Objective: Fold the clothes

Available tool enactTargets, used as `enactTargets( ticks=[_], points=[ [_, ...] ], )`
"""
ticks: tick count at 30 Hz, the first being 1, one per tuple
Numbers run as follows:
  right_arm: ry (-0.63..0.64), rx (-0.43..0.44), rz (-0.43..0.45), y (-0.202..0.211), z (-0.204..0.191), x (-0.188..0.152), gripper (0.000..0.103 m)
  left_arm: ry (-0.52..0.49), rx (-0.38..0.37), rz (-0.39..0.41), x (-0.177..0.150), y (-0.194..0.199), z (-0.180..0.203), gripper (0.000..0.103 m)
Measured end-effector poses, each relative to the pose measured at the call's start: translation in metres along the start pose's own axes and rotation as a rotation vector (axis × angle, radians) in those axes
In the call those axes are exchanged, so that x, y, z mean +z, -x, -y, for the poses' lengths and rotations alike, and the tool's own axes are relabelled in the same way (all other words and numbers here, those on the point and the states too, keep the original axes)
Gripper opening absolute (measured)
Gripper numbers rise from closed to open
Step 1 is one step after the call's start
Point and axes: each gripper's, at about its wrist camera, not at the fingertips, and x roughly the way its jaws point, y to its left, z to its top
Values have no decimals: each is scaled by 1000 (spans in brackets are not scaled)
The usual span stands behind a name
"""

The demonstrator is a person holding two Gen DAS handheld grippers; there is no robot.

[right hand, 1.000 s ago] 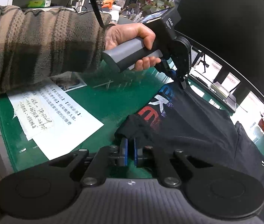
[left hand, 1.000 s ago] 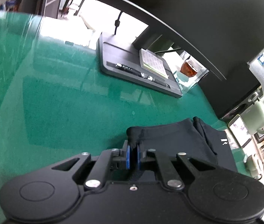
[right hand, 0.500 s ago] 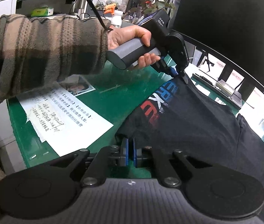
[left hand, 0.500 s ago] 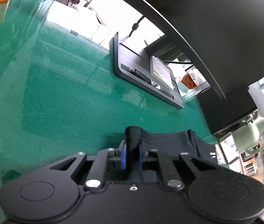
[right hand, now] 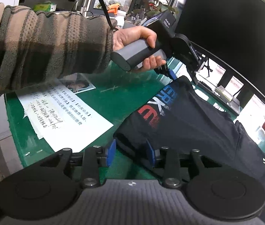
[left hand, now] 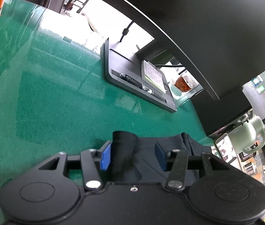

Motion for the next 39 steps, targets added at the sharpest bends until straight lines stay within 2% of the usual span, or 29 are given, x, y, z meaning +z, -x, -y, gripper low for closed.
enactTargets(
  ticks=[3, 6, 8, 10, 11, 12, 13, 15, 16, 18, 20, 22, 23, 25, 26, 27, 29, 31, 33, 34, 37, 39],
  points=[
    [29, 0, 16, -1, -5, 1, 48, 24, 9, 20, 1, 1, -3, 48],
    [40, 19, 39, -2, -9, 1, 44, 69, 69, 90, 5, 6, -8, 48],
    [31, 76, 63, -2, -10, 2, 47, 128, 119, 148, 9, 13, -17, 49],
    [19, 105, 81, -3, -9, 3, 50, 107, 157, 154, 9, 21, -16, 55],
    [-5, 113, 87, -3, -6, 4, 50, 89, 176, 153, 9, 25, -15, 61],
    [-39, 126, 93, -2, 0, 5, 50, 25, 209, 141, 5, 26, -7, 71],
    [-73, 132, 98, 0, 7, 5, 49, -58, 248, 125, 0, 27, 3, 75],
    [-162, 115, 104, 6, 27, 4, 48, -216, 312, 92, -13, 27, 24, 77],
    [-207, 104, 106, 9, 37, 3, 48, -281, 320, 73, -20, 25, 33, 77],
    [-295, 73, 97, 14, 56, -1, 43, -353, 302, 44, -32, 19, 46, 76],
    [-363, 55, 92, 20, 69, -7, 40, -386, 319, 43, -39, 15, 55, 76],
    [-417, 19, 89, 30, 81, -15, 40, -421, 403, 73, -49, 22, 70, 76],
    [-436, -7, 86, 36, 85, -19, 42, -446, 426, 89, -58, 31, 78, 78],
    [-468, -71, 73, 48, 95, -27, 63, -496, 465, 117, -77, 47, 96, 100],
    [-497, -130, 60, 58, 103, -34, 84, -535, 501, 134, -97, 60, 110, 103],
    [-527, -177, 53, 67, 110, -40, 95, -563, 526, 145, -117, 70, 122, 103],
    [-608, -253, 35, 82, 128, -54, 98, -568, 504, 136, -147, 80, 136, 103],
    [-672, -278, 31, 90, 142, -64, 98, -565, 476, 136, -168, 87, 147, 103],
    [-728, -290, 32, 94, 154, -72, 98, -573, 401, 183, -185, 90, 161, 103],
    [-752, -294, 33, 95, 159, -75, 98, -572, 388, 181, -187, 88, 164, 103],
    [-813, -303, 24, 94, 172, -84, 98, -534, 443, 92, -191, 67, 163, 103],
    [-849, -295, 10, 94, 178, -93, 98, -502, 507, 33, -198, 60, 148, 103]
  ],
)
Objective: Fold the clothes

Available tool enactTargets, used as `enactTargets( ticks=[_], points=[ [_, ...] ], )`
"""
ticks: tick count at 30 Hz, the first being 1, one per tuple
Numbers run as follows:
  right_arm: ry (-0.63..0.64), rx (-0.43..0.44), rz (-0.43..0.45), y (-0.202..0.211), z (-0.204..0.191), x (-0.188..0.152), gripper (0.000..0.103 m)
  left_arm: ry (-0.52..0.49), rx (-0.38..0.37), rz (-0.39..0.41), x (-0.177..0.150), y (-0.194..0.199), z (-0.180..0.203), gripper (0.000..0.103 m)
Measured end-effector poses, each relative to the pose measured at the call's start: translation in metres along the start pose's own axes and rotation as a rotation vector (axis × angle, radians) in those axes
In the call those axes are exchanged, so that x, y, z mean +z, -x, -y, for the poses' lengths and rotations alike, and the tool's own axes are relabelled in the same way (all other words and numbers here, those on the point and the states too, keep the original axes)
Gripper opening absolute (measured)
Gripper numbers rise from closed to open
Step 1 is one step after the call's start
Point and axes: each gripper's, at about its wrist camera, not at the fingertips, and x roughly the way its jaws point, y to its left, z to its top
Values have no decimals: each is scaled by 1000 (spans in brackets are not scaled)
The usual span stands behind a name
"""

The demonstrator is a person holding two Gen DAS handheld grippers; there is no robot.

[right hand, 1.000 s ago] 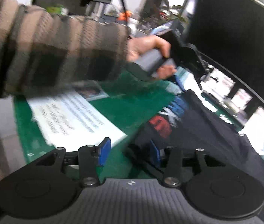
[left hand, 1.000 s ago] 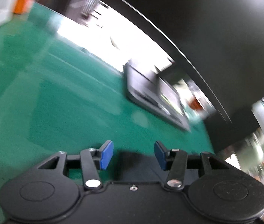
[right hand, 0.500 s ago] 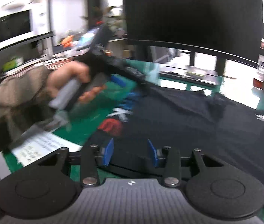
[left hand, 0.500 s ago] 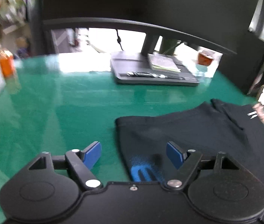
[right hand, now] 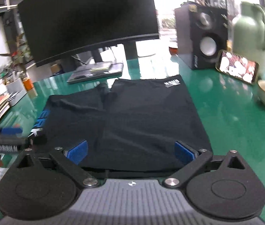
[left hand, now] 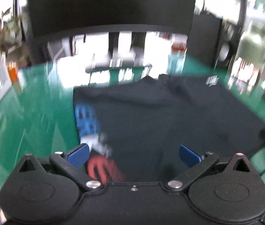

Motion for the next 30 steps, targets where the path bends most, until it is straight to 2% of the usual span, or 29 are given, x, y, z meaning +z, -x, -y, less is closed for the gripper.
enactTargets(
  ticks=[2, 3, 6, 8, 9, 10, 11, 12, 13, 14, 16, 19, 20, 23, 27, 29, 30],
  points=[
    [-13, 22, -3, 3, 9, -2, 99, 21, 27, -8, -9, 1, -8, 103],
    [-18, 28, -2, 4, 14, -3, 100, 63, 70, -38, -8, 1, -16, 103],
    [-16, 40, 21, 6, 20, 1, 100, 115, 141, -1, 0, 12, -27, 103],
    [28, 60, 68, -4, 11, 14, 98, 98, 119, 59, 4, 22, -21, 103],
    [62, 74, 100, -13, 4, 24, 93, 86, 102, 91, 6, 28, -17, 103],
    [96, 87, 132, -21, -4, 34, 86, 66, 75, 120, 7, 29, -9, 103],
    [130, 101, 164, -29, -12, 44, 60, 43, 44, 148, 6, 28, 0, 103],
    [164, 115, 196, -38, -19, 53, 26, 32, 16, 158, 6, 26, 6, 103],
    [188, 142, 198, -54, -29, 66, 15, 31, 1, 158, 5, 23, 9, 103],
    [186, 196, 130, -86, -43, 83, 7, 31, -12, 150, 3, 17, 10, 103],
    [202, 228, 76, -116, -61, 95, 7, 32, -37, 130, 0, 6, 12, 103],
    [350, 230, 15, -167, -102, 99, 7, 44, -13, 84, -4, -11, 8, 103],
    [392, 252, -38, -186, -116, 98, 7, 48, -3, 69, -6, -17, 6, 103],
    [424, 276, -90, -205, -129, 93, 6, 19, 11, 57, -7, -23, 5, 103],
    [400, 204, -86, -218, -127, 101, 7, 8, 21, 55, -10, -24, 1, 103],
    [327, 132, -101, -218, -114, 112, 12, 27, 51, 39, -8, -21, 0, 103],
    [300, 123, -108, -215, -107, 115, 14, 37, 66, 31, -8, -20, -1, 103]
  ],
)
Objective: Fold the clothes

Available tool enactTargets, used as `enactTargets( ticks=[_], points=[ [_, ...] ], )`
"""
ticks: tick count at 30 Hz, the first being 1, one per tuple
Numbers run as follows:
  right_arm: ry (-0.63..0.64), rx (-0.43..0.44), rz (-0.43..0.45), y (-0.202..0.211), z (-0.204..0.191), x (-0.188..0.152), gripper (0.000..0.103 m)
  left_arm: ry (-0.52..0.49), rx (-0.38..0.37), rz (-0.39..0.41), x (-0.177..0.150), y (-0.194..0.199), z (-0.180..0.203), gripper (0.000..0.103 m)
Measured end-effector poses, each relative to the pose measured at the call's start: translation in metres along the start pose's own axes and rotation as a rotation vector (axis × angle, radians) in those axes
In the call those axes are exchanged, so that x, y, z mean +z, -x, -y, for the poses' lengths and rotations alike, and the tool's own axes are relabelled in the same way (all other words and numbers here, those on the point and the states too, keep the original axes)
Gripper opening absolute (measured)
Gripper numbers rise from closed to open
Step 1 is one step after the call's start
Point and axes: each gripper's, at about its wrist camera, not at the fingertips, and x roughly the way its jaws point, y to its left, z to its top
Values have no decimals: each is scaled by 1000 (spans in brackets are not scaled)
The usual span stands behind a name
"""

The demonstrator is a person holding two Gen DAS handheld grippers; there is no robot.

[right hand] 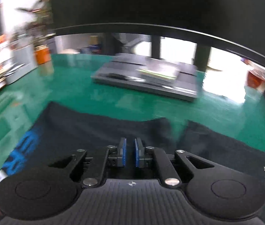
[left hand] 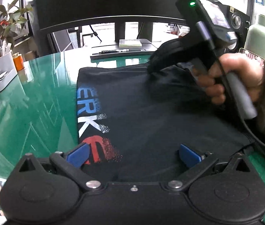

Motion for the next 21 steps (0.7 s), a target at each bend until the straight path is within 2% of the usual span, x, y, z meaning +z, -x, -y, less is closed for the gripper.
enactTargets(
  ticks=[1, 2, 3, 4, 6, 8, 12, 16, 18, 21],
  points=[
    [-11, 3, 6, 8, 3, -2, 19, 9, 15, -8, 1, 1, -1, 103],
    [-32, 9, 26, 30, 8, -8, 42, 32, 71, -12, 3, 10, -1, 103],
    [-48, 10, 44, 50, 12, -14, 83, 45, 119, -5, 5, 18, 0, 103],
    [-55, -10, 60, 66, 13, -20, 102, 53, 160, 5, 5, 25, 2, 103],
    [-54, -87, 114, 119, 14, -43, 103, 74, 226, 34, 7, 39, 4, 103],
    [-47, -151, 120, 155, 12, -64, 103, 117, 209, 57, 6, 52, 6, 103],
    [-77, -234, 120, 213, 11, -104, 103, 219, 130, 23, 6, 68, 13, 103],
    [-92, -330, 46, 233, 9, -127, 103, 269, 86, 23, 2, 82, 25, 103],
    [-100, -350, 12, 240, 7, -137, 103, 265, 49, -27, 1, 84, 30, 103],
    [-153, -348, 32, 253, 6, -148, 103, 234, 30, -59, -5, 92, 34, 103]
  ],
)
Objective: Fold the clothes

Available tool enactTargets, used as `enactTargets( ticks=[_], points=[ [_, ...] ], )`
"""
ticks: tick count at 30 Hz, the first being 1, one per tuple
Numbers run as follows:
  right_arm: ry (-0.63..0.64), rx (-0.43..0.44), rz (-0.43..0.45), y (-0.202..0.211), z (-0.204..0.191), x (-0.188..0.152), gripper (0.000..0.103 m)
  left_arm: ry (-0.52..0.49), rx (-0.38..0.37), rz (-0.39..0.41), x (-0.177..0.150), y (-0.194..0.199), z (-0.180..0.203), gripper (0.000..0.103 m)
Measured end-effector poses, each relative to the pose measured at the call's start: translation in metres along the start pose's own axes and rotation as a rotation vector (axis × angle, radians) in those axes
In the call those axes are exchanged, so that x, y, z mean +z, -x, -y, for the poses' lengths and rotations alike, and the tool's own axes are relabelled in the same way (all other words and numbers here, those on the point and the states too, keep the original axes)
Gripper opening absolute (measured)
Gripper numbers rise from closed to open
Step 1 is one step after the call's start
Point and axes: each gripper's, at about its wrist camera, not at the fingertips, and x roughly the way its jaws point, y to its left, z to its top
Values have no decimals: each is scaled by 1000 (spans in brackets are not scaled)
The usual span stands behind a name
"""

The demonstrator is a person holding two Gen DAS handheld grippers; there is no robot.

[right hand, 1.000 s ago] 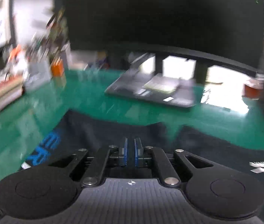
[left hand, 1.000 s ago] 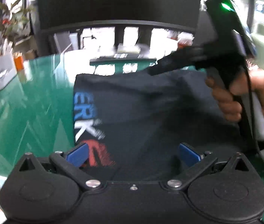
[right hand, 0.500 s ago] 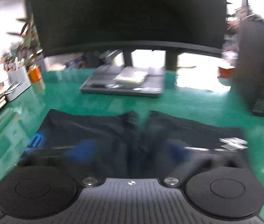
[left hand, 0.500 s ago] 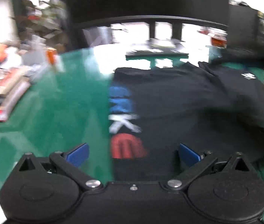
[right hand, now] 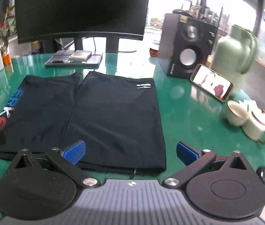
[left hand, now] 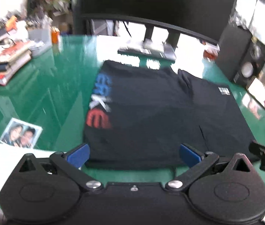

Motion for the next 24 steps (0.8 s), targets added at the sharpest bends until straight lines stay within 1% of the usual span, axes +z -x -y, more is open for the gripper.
enactTargets(
  ticks=[1, 3, 8, 12, 14, 17, 21, 24],
  points=[
    [-4, 1, 0, 0, -2, -1, 103, -9, 4, 4, -2, 3, 1, 103],
    [-13, 7, 8, 3, -4, -4, 103, -31, 44, 28, -5, 10, 3, 103],
    [10, 5, 24, 10, -18, -4, 103, -27, 96, 34, -8, 14, 3, 103],
    [4, 14, 44, 14, -25, -3, 103, -20, 100, 30, -5, 9, -1, 103],
    [2, 8, 30, 12, -26, -2, 103, -17, 93, 6, -4, 6, -2, 103],
    [-23, 17, -20, 4, -27, -1, 103, 11, 91, -20, -3, -3, -9, 103],
    [-63, 17, -67, -2, -25, -3, 103, 38, 88, -30, -4, -7, -14, 103],
    [-76, 14, -75, -2, -25, -3, 103, 45, 86, -33, -5, -7, -16, 103]
  ],
)
